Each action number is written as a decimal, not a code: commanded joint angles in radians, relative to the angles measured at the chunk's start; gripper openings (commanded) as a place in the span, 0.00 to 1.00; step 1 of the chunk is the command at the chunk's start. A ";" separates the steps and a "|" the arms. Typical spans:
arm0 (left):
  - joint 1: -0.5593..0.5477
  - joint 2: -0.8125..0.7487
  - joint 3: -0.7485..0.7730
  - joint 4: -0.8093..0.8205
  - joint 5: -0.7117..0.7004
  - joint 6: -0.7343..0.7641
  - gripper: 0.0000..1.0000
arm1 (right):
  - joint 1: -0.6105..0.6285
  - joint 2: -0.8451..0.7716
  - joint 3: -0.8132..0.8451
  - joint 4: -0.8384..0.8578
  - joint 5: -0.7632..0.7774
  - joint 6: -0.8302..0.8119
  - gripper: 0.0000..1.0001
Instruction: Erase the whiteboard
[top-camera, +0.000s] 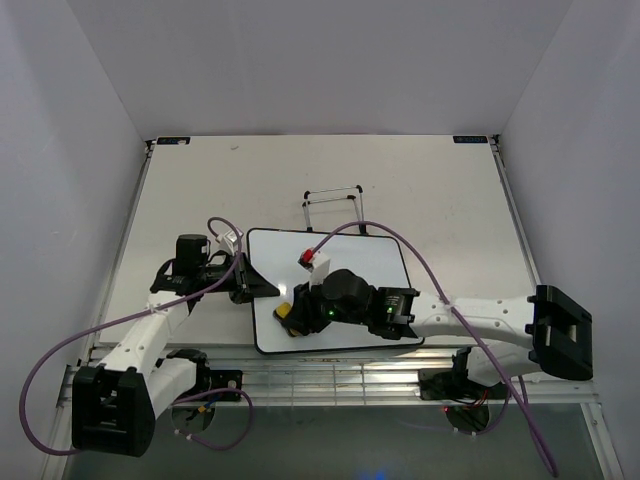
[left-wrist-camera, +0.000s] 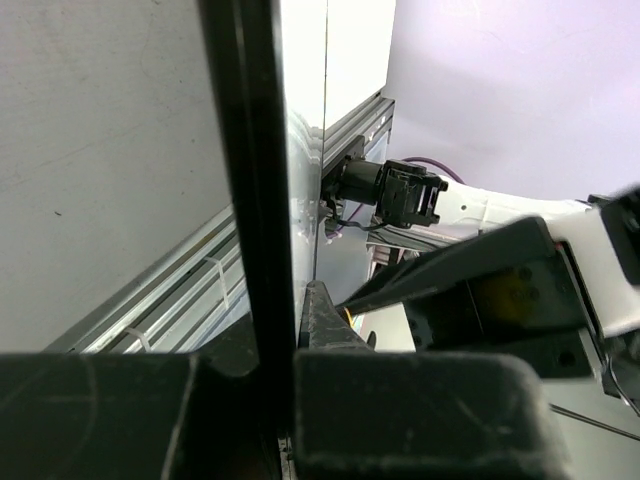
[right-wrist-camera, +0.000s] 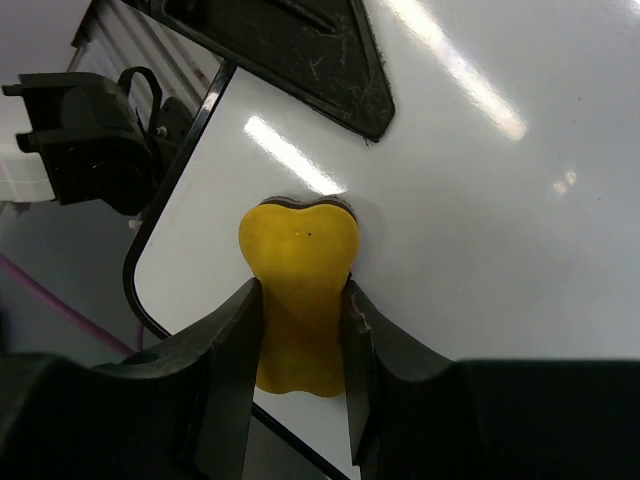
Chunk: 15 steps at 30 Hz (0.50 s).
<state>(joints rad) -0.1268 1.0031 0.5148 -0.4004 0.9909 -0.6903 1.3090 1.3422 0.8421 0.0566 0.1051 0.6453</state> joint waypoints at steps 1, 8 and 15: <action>-0.016 -0.073 0.030 -0.023 -0.227 0.075 0.00 | -0.037 -0.037 -0.150 -0.029 -0.110 0.016 0.08; -0.014 -0.121 0.074 -0.103 -0.325 0.078 0.00 | -0.223 -0.393 -0.498 -0.234 -0.110 0.137 0.08; -0.008 -0.138 0.114 -0.143 -0.370 0.077 0.00 | -0.347 -0.531 -0.603 -0.426 -0.059 0.241 0.08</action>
<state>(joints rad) -0.1394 0.8978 0.5606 -0.5488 0.9089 -0.7238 0.9768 0.7738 0.3176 -0.0273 0.0051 0.8509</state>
